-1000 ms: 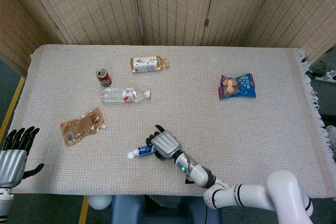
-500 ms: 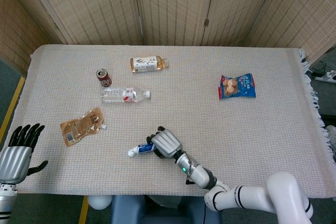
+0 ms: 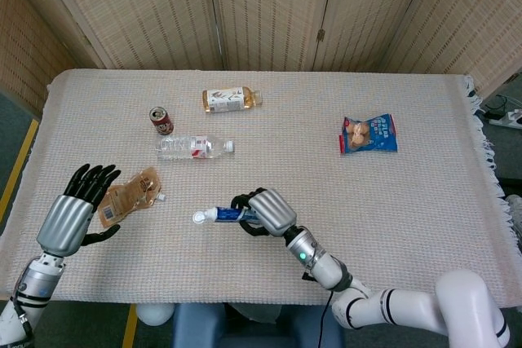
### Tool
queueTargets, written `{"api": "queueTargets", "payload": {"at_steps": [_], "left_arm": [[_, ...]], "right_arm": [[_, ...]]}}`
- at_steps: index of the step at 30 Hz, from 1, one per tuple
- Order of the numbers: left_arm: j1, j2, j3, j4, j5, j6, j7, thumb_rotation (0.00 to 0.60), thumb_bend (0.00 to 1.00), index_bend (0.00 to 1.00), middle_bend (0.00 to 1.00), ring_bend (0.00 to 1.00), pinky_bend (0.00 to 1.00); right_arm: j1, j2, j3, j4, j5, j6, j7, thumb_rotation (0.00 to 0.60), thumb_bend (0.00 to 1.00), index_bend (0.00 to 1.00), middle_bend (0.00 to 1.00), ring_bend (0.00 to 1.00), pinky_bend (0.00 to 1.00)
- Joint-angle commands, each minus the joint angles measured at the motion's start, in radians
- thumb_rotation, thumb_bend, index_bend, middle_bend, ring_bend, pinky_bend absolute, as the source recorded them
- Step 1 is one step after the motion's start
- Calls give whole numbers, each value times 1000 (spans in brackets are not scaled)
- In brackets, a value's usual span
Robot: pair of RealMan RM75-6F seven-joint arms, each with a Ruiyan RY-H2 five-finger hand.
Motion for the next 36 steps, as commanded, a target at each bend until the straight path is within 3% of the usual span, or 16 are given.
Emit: {"api": "queueTargets", "payload": {"at_steps": [1, 15, 36], "left_arm": [[-48, -25, -24, -13, 23, -24, -23, 600, 217, 53, 98, 97, 0], [-161, -145, -46, -47, 55, -67, 27, 600, 207, 2, 69, 54, 0], [-225, -237, -62, -30, 16, -70, 110, 600, 208, 24, 69, 65, 0]], "right_arm": [[-29, 52, 33, -24, -53, 42, 250, 600, 850, 685, 642, 636, 405], [-5, 23, 54, 56, -83, 21, 580, 600, 871, 727, 667, 655, 419], [1, 9, 10, 31, -108, -1, 586, 600, 870, 737, 674, 663, 419]]}}
